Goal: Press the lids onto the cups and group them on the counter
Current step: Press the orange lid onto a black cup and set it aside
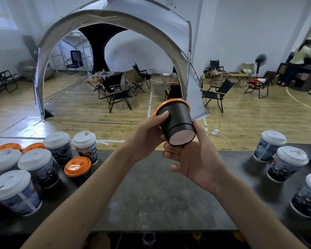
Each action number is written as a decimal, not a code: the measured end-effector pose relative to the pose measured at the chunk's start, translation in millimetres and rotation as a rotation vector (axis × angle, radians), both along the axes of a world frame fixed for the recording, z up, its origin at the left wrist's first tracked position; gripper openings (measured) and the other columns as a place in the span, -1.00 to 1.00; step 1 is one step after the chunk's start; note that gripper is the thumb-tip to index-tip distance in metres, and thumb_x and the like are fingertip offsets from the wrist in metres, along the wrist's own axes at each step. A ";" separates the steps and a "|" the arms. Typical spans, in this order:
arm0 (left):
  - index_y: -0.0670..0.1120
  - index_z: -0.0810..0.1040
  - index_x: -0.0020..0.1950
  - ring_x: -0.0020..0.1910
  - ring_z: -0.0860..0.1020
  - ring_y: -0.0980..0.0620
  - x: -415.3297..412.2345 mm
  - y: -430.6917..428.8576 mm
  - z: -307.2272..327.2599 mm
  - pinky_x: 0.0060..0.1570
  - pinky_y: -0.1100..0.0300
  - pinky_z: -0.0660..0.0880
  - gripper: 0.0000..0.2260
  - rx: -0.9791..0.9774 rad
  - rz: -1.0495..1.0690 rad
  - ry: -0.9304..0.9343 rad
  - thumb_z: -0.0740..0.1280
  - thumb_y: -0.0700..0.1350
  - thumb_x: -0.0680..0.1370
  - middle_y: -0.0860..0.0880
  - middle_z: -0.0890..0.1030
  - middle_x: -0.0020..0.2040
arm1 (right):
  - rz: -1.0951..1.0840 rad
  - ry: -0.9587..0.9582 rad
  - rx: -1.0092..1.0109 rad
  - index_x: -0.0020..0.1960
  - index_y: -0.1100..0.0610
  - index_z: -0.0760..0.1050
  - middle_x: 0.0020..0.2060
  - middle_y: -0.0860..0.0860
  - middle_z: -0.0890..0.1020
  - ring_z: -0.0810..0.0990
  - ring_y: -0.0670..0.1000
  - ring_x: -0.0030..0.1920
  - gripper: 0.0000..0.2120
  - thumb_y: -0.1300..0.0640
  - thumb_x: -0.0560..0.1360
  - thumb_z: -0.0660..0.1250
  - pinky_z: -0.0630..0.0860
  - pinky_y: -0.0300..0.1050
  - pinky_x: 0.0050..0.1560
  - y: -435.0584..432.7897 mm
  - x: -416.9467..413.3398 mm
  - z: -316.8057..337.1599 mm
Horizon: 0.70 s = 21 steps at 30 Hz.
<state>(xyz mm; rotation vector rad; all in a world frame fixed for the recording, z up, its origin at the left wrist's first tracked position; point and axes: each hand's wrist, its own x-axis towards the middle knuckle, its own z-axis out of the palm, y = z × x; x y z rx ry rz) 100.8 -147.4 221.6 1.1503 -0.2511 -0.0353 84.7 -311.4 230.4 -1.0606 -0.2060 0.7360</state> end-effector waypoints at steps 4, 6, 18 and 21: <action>-0.23 0.42 0.46 0.16 0.54 -0.22 2.2 -1.3 -3.6 0.11 -0.01 0.48 -0.39 0.063 0.057 -0.024 0.41 0.07 0.52 -0.35 0.54 0.26 | -0.042 -0.066 -0.072 0.19 0.22 0.58 -0.16 0.15 0.66 0.64 0.08 -0.23 -0.27 -0.39 0.60 0.02 0.56 -0.07 -0.41 -2.3 0.8 -1.6; -0.19 0.42 0.48 0.24 0.51 -0.26 1.9 1.3 -6.0 0.24 -0.11 0.41 -0.42 0.071 0.043 -0.025 0.40 0.06 0.54 -0.40 0.46 0.39 | -0.059 -0.087 -0.098 0.21 0.22 0.57 -0.18 0.15 0.66 0.64 0.06 -0.24 -0.31 -0.37 0.60 0.06 0.56 -0.07 -0.41 -3.9 0.7 -0.3; -0.23 0.43 0.44 0.00 0.63 -0.04 -3.1 -7.9 -8.3 -0.05 0.16 0.57 -0.54 -0.002 0.019 -0.059 0.31 -0.07 0.58 -0.16 0.61 0.12 | 0.023 0.098 0.048 0.14 0.26 0.59 -0.25 0.11 0.59 0.57 0.02 -0.33 -0.28 -0.37 0.61 0.03 0.50 -0.14 -0.49 -11.2 1.7 4.4; -0.16 0.51 0.34 -0.05 0.65 -0.04 -0.1 -11.4 -9.4 -0.05 0.15 0.56 -0.58 0.067 0.107 -0.063 0.42 -0.01 0.55 -0.13 0.66 0.05 | 0.022 0.096 0.042 0.20 0.26 0.58 -0.22 0.11 0.62 0.59 0.04 -0.30 -0.23 -0.41 0.59 0.00 0.49 -0.14 -0.49 -12.1 3.7 0.9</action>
